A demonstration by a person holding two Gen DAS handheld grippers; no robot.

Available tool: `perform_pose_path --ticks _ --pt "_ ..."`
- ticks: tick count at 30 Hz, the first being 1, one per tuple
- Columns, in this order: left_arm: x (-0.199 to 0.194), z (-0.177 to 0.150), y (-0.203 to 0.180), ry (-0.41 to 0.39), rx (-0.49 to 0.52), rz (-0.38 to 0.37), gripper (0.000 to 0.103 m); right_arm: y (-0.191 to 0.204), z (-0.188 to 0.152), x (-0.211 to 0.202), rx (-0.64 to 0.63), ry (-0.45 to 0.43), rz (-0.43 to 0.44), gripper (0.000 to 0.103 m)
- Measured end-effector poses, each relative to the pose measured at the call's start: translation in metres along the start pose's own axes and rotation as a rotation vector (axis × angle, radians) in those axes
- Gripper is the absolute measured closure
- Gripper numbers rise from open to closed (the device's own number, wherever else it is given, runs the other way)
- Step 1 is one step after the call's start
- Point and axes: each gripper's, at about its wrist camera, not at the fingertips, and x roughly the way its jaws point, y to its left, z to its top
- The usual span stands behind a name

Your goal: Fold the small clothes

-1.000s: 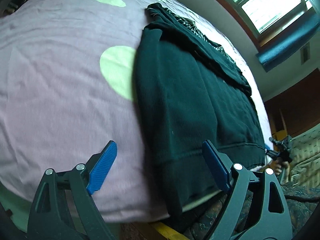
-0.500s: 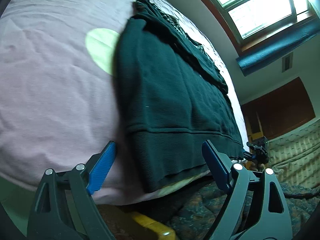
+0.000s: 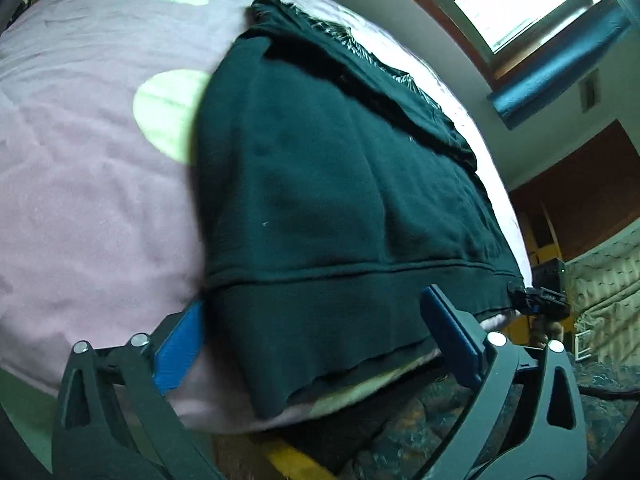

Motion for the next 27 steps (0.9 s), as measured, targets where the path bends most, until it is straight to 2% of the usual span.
perform_pose_path --ticks 2,3,5,6,7,9,12,15,18,21,24,27 --pt "0.002 0.002 -0.002 0.017 -0.003 0.022 0.002 -0.001 -0.002 0.000 0.004 -0.005 0.004 0.092" --pt "0.002 0.003 -0.003 0.024 -0.010 0.034 0.007 -0.001 -0.002 0.000 0.001 -0.007 0.001 0.092" --pt "0.000 0.006 -0.001 0.008 -0.049 0.087 0.039 0.000 -0.004 -0.001 -0.002 -0.014 0.002 0.094" --pt "0.000 0.006 0.002 0.005 -0.072 0.105 0.076 0.001 -0.004 -0.002 -0.004 -0.020 0.003 0.095" --pt "0.001 0.005 0.009 0.013 -0.119 0.096 0.088 0.002 -0.005 -0.003 -0.006 -0.027 0.009 0.095" --pt "0.001 0.003 0.019 0.001 -0.192 0.041 0.090 0.005 -0.005 -0.005 -0.010 -0.037 0.023 0.096" --pt "-0.006 0.007 0.015 -0.022 -0.179 0.011 0.092 0.010 -0.004 -0.011 -0.007 -0.064 0.062 0.096" --pt "-0.021 0.019 0.008 -0.077 -0.186 -0.100 0.093 0.021 0.003 -0.021 -0.022 -0.096 0.131 0.096" --pt "-0.035 0.046 -0.008 -0.151 -0.172 -0.198 0.093 0.038 0.023 -0.034 -0.055 -0.138 0.211 0.096" --pt "-0.034 0.088 -0.015 -0.212 -0.167 -0.282 0.093 0.053 0.057 -0.043 -0.080 -0.184 0.285 0.096" --pt "-0.017 0.131 -0.014 -0.251 -0.168 -0.300 0.093 0.058 0.099 -0.041 -0.069 -0.226 0.317 0.096" --pt "0.012 0.174 -0.002 -0.269 -0.193 -0.294 0.093 0.042 0.146 -0.031 -0.007 -0.248 0.330 0.096"
